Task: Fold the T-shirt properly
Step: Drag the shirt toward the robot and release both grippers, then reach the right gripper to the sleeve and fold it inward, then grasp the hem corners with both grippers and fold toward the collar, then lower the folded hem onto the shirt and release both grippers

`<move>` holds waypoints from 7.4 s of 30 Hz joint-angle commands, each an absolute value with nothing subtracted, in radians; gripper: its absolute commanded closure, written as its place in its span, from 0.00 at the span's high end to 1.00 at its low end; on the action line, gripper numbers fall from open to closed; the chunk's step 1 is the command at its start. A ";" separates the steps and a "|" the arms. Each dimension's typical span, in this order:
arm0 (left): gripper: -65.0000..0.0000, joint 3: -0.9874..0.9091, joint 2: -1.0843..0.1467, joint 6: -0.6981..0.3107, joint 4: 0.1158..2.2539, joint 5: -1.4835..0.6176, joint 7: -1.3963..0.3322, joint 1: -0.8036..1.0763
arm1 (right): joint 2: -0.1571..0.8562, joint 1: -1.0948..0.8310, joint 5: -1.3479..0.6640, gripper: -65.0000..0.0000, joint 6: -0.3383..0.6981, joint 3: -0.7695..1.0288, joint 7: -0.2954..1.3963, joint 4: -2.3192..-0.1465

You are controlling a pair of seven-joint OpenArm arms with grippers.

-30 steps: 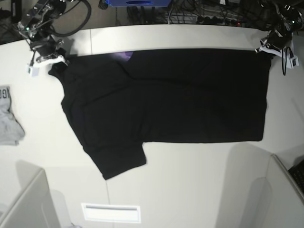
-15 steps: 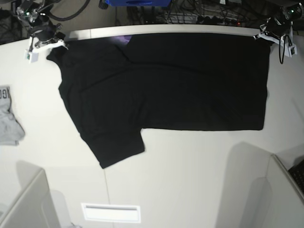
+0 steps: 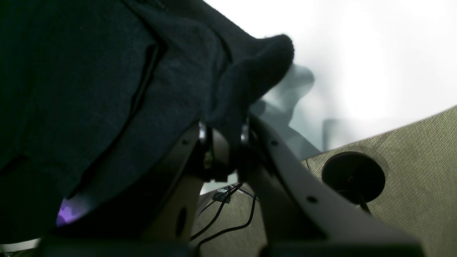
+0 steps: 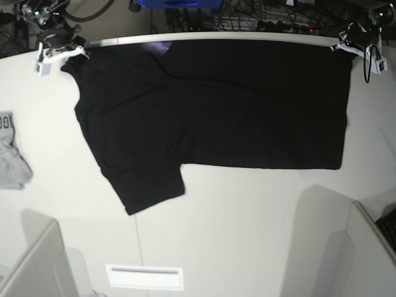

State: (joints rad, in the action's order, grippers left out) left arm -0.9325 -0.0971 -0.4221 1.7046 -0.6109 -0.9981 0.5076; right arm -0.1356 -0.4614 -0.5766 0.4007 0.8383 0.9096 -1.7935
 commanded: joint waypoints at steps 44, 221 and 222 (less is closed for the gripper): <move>0.00 -1.064 -0.159 -0.420 1.830 -0.615 -0.981 0.438 | 0.005 0.206 -0.243 0.43 0.395 0.565 0.811 -1.494; 0.00 -0.645 -0.334 -0.420 1.952 -0.553 -1.155 0.503 | -0.091 -0.414 -0.220 0.00 0.622 0.711 0.911 -2.029; 0.00 -0.645 -0.334 -0.420 1.952 -0.552 -1.155 0.503 | -0.091 -0.420 -0.220 0.00 0.622 0.711 0.911 -2.026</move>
